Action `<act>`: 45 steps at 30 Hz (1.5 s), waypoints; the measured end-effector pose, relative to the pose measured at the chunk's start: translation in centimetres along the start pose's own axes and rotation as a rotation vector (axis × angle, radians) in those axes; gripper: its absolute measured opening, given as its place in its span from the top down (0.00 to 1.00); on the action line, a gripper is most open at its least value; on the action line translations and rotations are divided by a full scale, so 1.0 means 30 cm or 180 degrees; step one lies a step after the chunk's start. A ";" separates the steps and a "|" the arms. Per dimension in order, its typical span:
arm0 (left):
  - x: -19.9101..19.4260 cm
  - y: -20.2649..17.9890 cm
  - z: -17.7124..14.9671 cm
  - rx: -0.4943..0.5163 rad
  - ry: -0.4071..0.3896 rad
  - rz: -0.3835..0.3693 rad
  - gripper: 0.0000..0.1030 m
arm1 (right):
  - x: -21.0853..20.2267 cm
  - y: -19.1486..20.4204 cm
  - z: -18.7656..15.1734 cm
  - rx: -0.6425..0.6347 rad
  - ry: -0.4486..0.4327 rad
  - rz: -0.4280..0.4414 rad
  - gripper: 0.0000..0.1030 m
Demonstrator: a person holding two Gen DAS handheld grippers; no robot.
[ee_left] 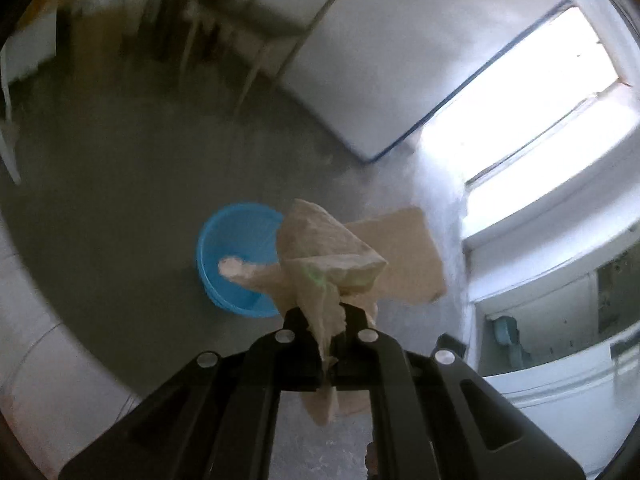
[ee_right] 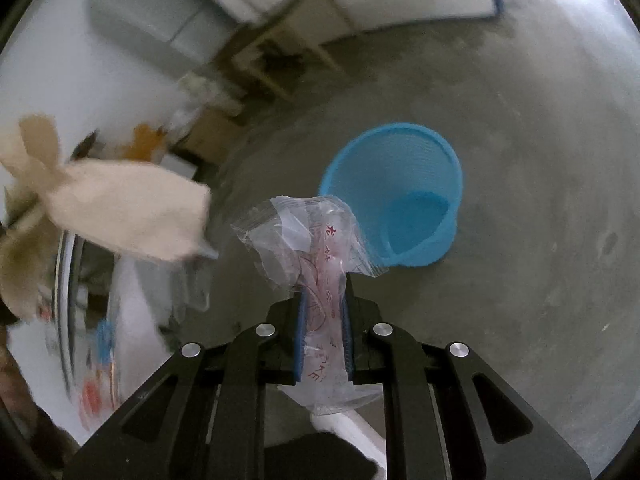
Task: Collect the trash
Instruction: 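Carry the paper and bag to the blue wastebasket and open both grippers, then return to the table and grasp the white-and-orange medicine box with the left gripper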
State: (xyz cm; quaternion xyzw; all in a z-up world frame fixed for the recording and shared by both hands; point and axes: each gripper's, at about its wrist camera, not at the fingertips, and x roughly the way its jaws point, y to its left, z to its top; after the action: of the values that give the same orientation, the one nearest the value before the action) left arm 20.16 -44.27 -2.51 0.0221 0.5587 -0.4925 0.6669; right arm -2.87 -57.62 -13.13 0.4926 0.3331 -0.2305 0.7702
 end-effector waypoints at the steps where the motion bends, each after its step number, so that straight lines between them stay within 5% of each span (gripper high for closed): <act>1: 0.088 0.016 0.034 -0.0054 0.0132 0.0009 0.98 | 0.033 -0.015 0.026 0.0094 0.0033 0.0004 0.87; 8: 0.496 0.078 0.188 -0.0304 0.0576 0.0250 0.97 | 0.242 -0.157 0.211 0.0587 0.0136 -0.0081 0.83; 10: 0.578 0.078 0.201 -0.0356 0.0672 0.0403 0.83 | 0.305 -0.157 0.249 0.0615 0.0175 -0.0063 0.76; 11: 0.608 0.086 0.197 -0.0428 0.0736 0.0477 0.59 | 0.330 -0.154 0.259 0.0626 0.0212 -0.0087 0.70; 12: 0.624 0.089 0.201 -0.0459 0.0744 0.0503 0.49 | 0.355 -0.162 0.276 0.0622 0.0252 -0.0098 0.66; 18: 0.638 0.076 0.212 -0.0339 0.0657 0.0532 0.41 | 0.467 -0.186 0.336 0.0710 0.0353 -0.0099 0.47; 24: 0.478 0.038 0.201 -0.0207 0.0434 0.0419 0.38 | 0.431 -0.212 0.338 0.0903 0.0248 0.0046 0.33; 29: 0.191 -0.023 0.180 0.0147 0.0088 0.0400 0.38 | 0.352 -0.187 0.358 0.0869 0.0091 0.0145 0.33; 35: -0.347 -0.046 0.034 0.0679 -0.0420 0.0436 0.38 | 0.119 -0.061 0.278 0.0198 -0.0101 0.0386 0.33; 39: -0.767 0.035 -0.183 0.0767 -0.0820 0.0558 0.35 | -0.039 0.036 0.142 -0.0324 -0.0060 0.0587 0.31; 45: -1.248 0.246 -0.610 0.0277 -0.1598 0.1351 0.25 | -0.174 0.207 -0.095 -0.0966 0.0218 0.0916 0.29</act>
State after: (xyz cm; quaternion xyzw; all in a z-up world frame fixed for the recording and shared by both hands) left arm 16.04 -6.18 15.51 0.0445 0.3383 -0.3561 0.8699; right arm -2.95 -52.35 -6.36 0.4210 0.3163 -0.0484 0.8488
